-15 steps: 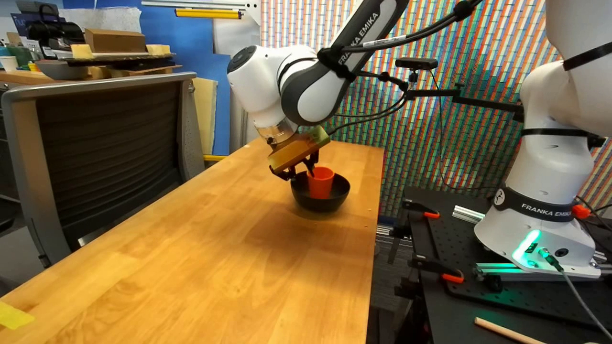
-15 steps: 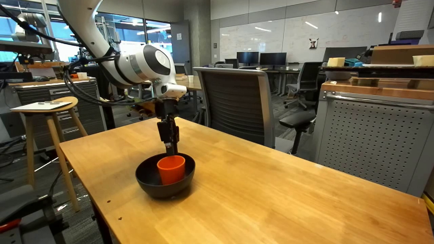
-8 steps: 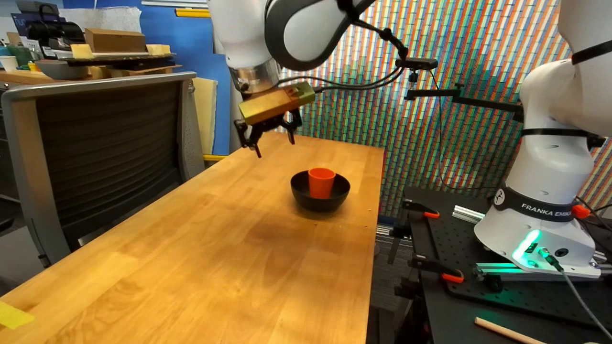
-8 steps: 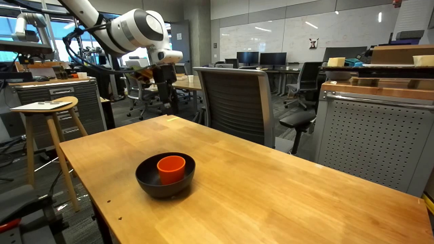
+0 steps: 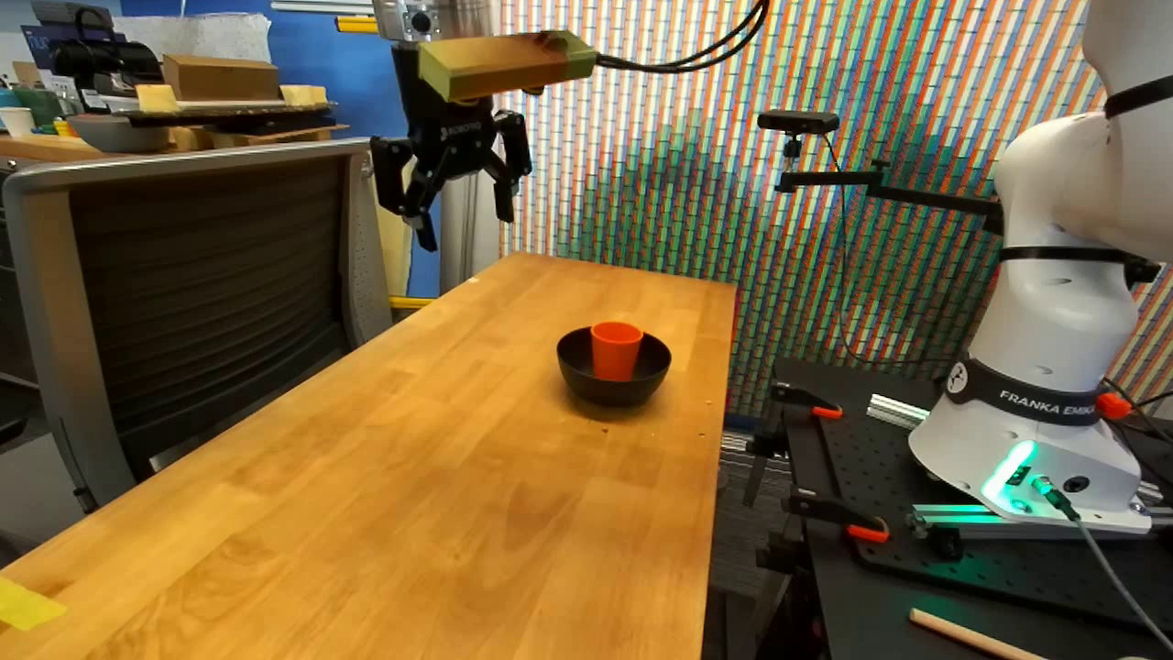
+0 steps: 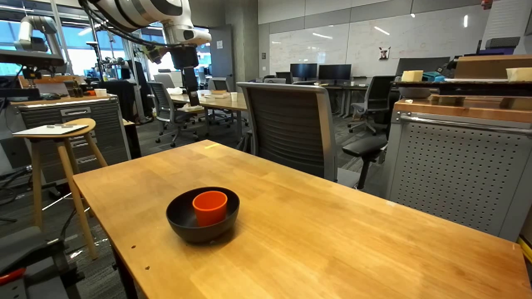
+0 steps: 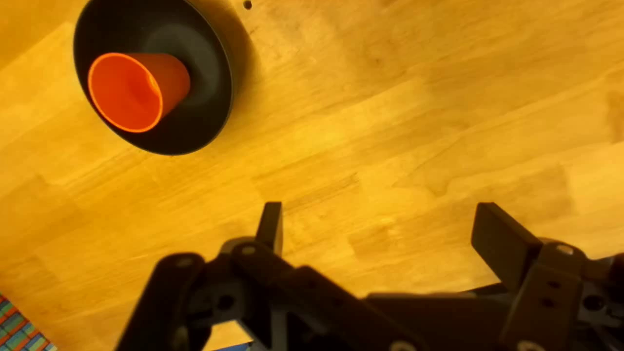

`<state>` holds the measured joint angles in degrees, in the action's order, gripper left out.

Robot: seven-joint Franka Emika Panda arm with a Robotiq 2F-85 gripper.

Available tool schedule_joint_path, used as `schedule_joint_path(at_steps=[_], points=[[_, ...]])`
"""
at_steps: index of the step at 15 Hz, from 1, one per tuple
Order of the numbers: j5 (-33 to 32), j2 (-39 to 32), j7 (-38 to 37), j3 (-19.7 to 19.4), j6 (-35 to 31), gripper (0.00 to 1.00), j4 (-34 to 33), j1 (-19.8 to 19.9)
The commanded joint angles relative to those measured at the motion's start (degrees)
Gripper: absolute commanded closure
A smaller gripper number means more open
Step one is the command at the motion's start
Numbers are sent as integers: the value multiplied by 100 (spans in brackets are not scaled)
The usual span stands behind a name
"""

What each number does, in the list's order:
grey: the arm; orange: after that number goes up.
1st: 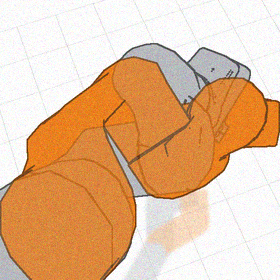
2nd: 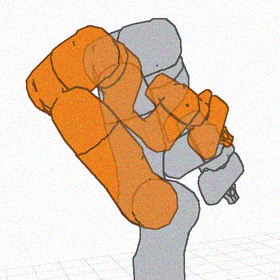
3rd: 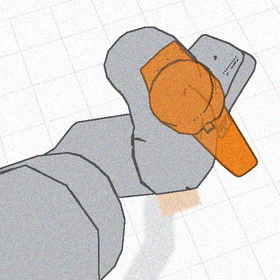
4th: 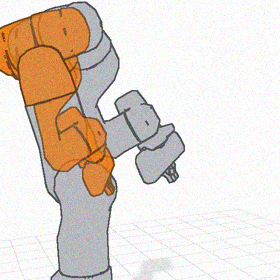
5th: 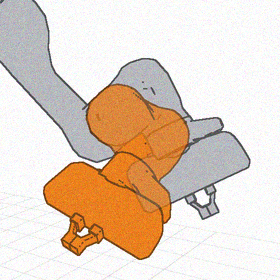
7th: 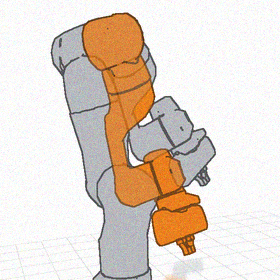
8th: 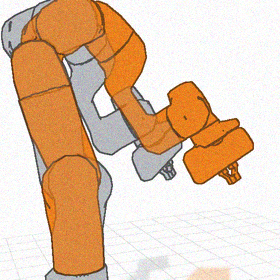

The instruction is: Put the cup in the bowl

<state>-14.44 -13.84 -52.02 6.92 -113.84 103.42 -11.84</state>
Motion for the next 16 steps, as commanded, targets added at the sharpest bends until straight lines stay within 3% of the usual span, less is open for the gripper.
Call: schedule_joint_path(at_steps=[1, 6, 8, 16], points=[[-28, 276, 866, -51, 784, 0, -266, 8], [-372, 778, 1790, -229, 1489, 0, -526, 201], [-369, 661, 1530, -205, 1325, 0, -473, 190], [-452, 812, 1643, -230, 1465, 0, -503, 255]])
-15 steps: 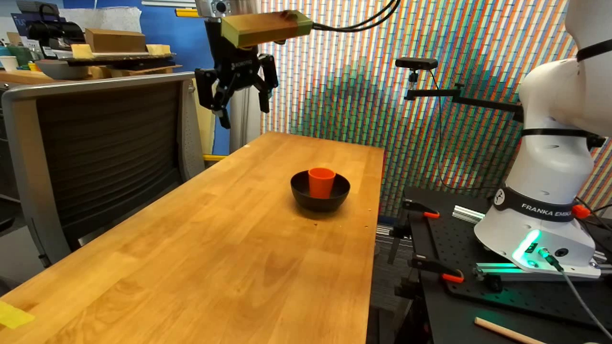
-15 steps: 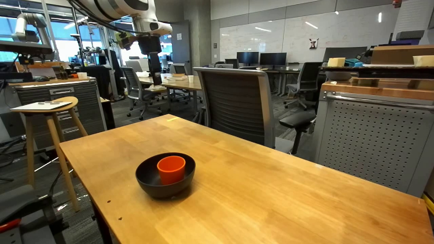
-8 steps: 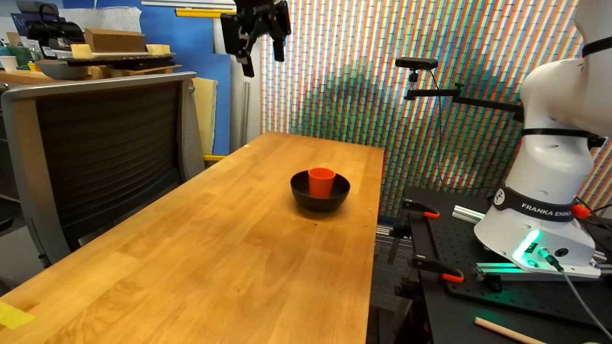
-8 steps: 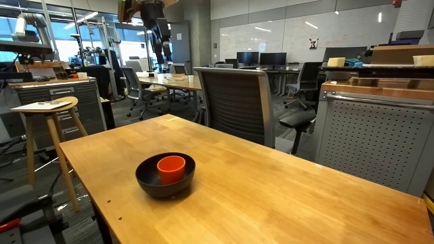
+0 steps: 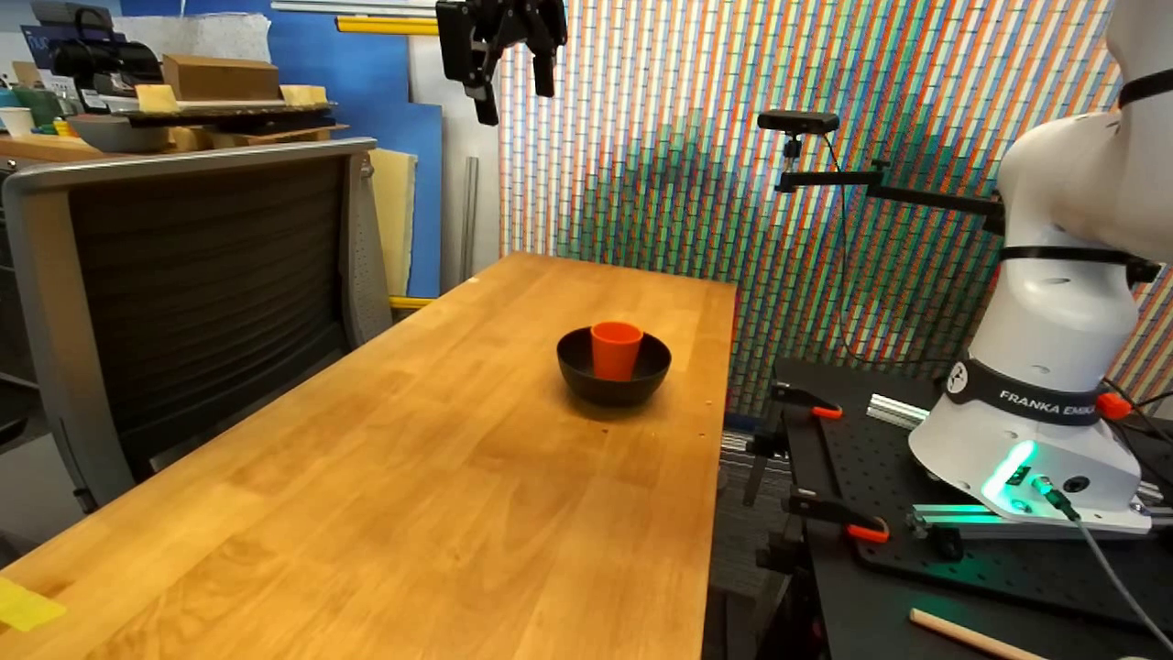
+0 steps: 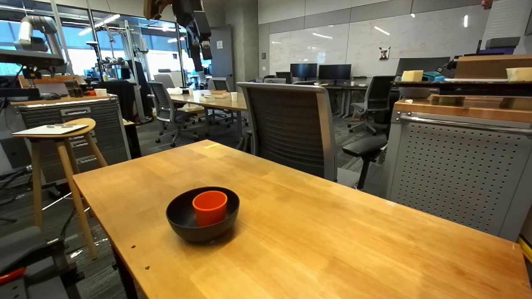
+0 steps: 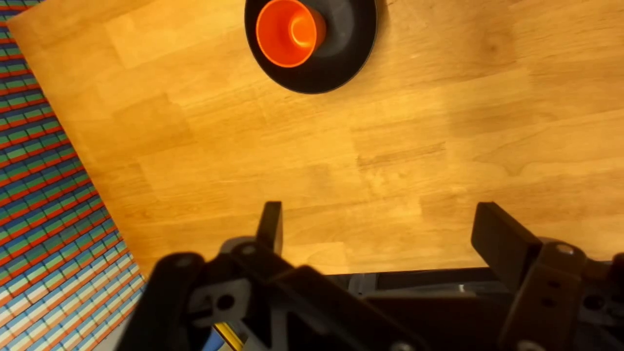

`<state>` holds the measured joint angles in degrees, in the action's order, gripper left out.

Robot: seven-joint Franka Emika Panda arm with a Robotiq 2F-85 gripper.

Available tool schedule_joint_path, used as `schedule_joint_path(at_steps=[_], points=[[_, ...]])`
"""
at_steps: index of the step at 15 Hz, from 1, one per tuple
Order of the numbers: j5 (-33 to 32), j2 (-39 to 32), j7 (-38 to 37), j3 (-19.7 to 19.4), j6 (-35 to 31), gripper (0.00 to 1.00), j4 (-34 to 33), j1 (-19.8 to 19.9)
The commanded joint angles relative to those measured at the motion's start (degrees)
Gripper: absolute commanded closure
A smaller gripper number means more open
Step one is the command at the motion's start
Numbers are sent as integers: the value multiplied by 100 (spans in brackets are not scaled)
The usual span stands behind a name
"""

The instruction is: Put the cup in the bowl

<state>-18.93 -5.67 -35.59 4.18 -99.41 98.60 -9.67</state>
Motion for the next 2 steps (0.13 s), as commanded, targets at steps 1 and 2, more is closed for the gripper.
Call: schedule_joint_path(at_steps=[1, 2], points=[[-2, -6, 0, 44, 23, 0, -21, 39], [-2, -6, 0, 44, 23, 0, -21, 39]])
